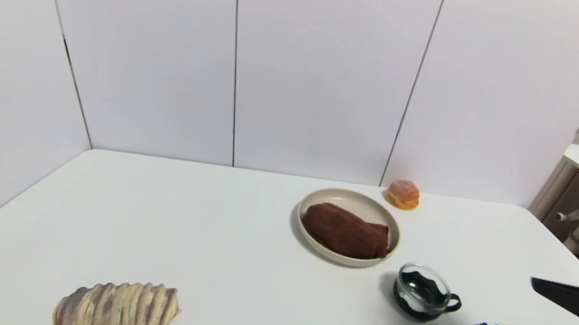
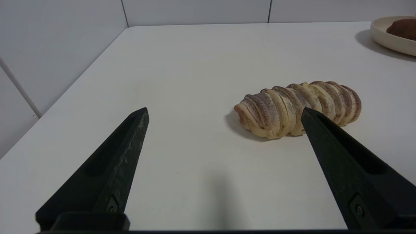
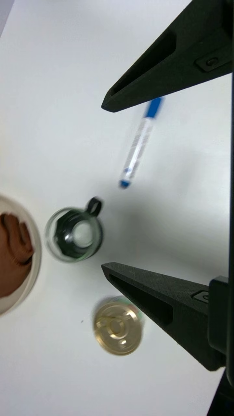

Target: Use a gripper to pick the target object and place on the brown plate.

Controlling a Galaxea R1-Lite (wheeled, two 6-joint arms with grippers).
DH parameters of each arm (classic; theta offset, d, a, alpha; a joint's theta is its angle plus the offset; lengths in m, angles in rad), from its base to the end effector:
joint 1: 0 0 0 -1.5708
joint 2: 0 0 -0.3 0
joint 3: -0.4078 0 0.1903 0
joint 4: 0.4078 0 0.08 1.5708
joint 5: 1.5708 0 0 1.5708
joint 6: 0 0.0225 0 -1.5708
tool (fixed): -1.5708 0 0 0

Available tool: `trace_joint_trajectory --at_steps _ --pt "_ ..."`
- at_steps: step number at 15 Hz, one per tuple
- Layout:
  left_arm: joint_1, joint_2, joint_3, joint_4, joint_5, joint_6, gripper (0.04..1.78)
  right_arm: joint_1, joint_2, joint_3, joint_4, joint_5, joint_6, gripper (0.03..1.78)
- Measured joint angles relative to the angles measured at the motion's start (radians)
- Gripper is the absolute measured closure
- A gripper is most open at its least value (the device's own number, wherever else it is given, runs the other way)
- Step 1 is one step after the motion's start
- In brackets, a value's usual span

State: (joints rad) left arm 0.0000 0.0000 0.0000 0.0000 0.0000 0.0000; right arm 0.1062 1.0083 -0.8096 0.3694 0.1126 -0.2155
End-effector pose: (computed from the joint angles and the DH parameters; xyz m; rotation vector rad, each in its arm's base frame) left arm -0.0228 0.0000 0.0755 0.0000 0.0000 0.0000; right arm 0.1115 0.0144 0.2382 -0.2070 0.5440 0.2734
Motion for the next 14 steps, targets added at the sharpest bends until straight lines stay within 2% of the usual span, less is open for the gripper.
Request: trace_joint_trajectory --at_steps 2,3,6,7,8,9,11,14 --pt "0.000 0.000 0.000 0.000 0.000 0.000 0.13 -0.080 -0.224 0.217 -0.077 -0.001 0.028 0.18" --pt "0.000 0.000 0.000 0.000 0.000 0.000 0.13 -0.107 -0.316 0.332 -0.145 -0.002 0.039 0.18" --pt "0.000 0.000 0.000 0.000 0.000 0.000 0.13 -0.149 -0.557 0.657 -0.423 -0.035 0.060 0.15" --pt "0.000 0.000 0.000 0.000 0.000 0.000 0.13 -0.148 -0.623 0.733 -0.501 -0.062 0.070 0.14" --pt "0.000 0.000 0.000 0.000 0.000 0.000 0.13 -0.142 -0.687 0.768 -0.522 -0.088 0.083 0.14" --pt "0.000 0.000 0.000 0.000 0.000 0.000 0.13 -0.134 -0.758 0.789 -0.498 -0.096 0.092 0.13" --pt "0.000 0.000 0.000 0.000 0.000 0.000 0.13 -0.121 -0.890 0.804 -0.424 -0.094 0.113 0.13" --pt "0.000 0.000 0.000 0.000 0.000 0.000 0.13 -0.110 -0.975 0.808 -0.374 -0.091 0.146 0.12"
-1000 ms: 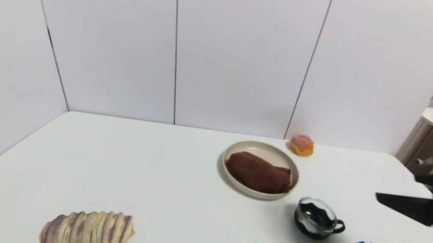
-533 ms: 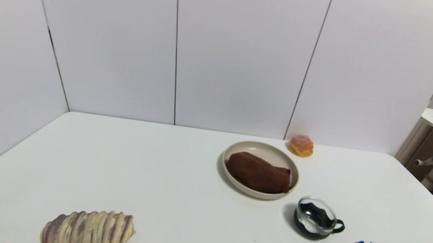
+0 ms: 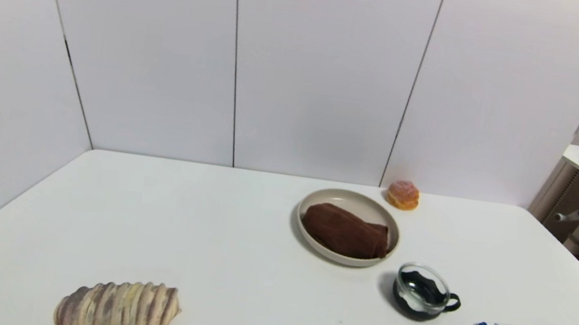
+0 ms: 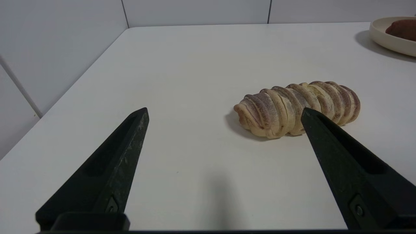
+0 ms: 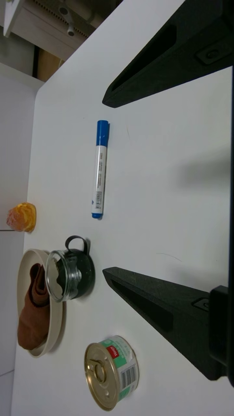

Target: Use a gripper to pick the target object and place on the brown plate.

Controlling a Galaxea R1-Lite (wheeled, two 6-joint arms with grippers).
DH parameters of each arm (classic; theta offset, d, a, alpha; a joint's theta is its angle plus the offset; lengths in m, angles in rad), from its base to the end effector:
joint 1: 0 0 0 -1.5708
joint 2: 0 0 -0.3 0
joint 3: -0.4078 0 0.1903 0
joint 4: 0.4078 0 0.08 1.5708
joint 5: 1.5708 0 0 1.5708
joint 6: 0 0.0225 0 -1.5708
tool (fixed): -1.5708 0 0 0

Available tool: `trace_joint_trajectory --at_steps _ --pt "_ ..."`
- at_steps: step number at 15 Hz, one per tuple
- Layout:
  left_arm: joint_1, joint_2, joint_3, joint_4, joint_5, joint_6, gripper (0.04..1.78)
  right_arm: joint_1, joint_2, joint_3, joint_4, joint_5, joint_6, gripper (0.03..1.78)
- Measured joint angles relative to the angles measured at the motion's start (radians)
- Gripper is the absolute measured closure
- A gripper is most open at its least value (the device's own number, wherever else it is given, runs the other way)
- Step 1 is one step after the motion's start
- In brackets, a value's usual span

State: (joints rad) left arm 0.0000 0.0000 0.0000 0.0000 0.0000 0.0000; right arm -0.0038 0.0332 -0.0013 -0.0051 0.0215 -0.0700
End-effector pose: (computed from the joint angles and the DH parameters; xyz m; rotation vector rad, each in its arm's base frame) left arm -0.0228 0.0000 0.0755 0.0000 0.0000 0.0000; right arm -0.0204 0.0006 0.0771 -0.0697 0.0262 0.0186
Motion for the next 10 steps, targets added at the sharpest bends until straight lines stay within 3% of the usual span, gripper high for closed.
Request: trace_joint_trajectory --at_steps 5,10 --pt "0.000 0.000 0.000 0.000 0.000 0.000 0.13 0.002 -0.034 0.001 -0.001 -0.013 0.053 0.12" --pt "0.000 0.000 0.000 0.000 0.000 0.000 0.13 0.002 -0.035 0.001 0.000 -0.021 0.061 0.12"
